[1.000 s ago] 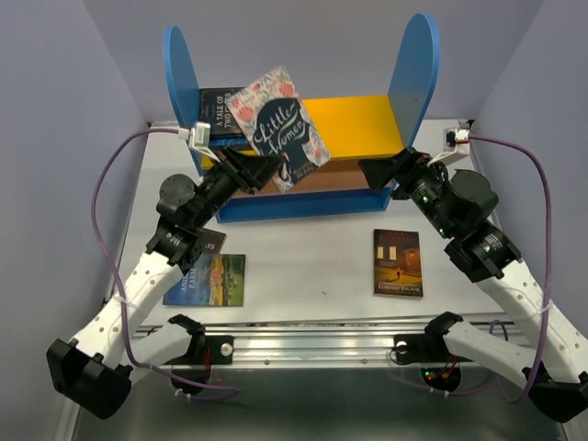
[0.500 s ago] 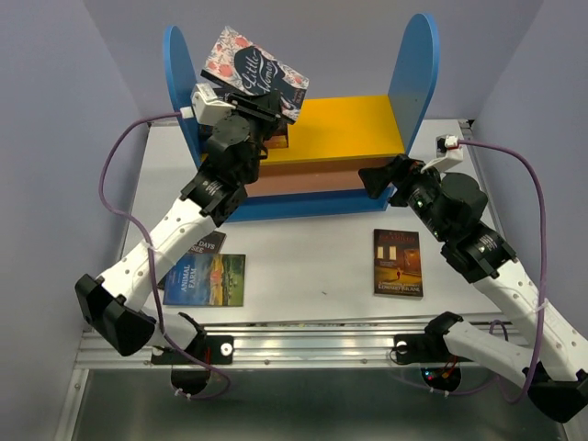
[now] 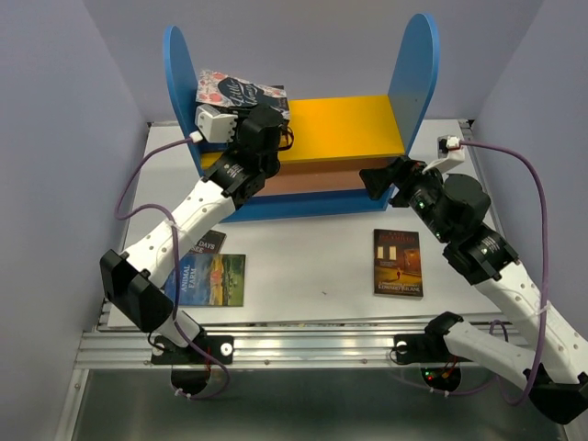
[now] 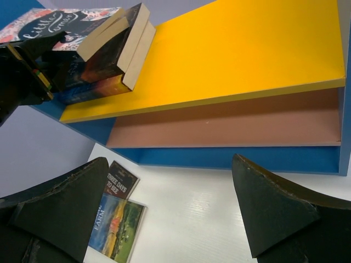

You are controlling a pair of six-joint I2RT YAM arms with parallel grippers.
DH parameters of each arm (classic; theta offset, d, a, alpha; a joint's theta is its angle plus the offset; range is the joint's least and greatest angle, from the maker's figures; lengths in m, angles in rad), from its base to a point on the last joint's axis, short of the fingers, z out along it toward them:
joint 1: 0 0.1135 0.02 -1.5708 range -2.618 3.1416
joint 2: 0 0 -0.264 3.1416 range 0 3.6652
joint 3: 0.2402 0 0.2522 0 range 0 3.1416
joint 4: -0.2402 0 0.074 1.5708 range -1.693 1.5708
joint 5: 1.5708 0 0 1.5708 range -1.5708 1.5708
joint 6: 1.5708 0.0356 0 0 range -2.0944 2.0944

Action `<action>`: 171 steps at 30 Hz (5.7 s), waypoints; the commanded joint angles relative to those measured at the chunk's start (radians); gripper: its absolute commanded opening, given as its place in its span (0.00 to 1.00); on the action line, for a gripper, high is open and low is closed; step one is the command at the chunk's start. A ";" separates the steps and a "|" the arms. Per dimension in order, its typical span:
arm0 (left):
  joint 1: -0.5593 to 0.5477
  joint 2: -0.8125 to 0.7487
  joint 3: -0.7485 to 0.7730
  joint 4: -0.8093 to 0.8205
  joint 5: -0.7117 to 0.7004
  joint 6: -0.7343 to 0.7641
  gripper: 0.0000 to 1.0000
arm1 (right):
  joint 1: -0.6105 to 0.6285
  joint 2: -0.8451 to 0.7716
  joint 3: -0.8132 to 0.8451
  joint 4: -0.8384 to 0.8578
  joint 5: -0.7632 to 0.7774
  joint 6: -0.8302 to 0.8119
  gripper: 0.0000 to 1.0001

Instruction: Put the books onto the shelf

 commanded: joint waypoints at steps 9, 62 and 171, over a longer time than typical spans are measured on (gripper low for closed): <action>0.125 0.073 0.136 -0.159 0.088 -0.183 0.05 | -0.001 -0.024 0.001 0.022 0.014 -0.033 1.00; -0.116 -0.119 -0.605 0.289 1.002 0.542 0.99 | -0.632 0.128 -0.471 -0.107 -0.144 0.151 1.00; -0.153 -0.174 -0.747 0.861 1.513 0.544 0.04 | -0.643 -0.098 -0.421 0.461 -1.236 0.452 0.01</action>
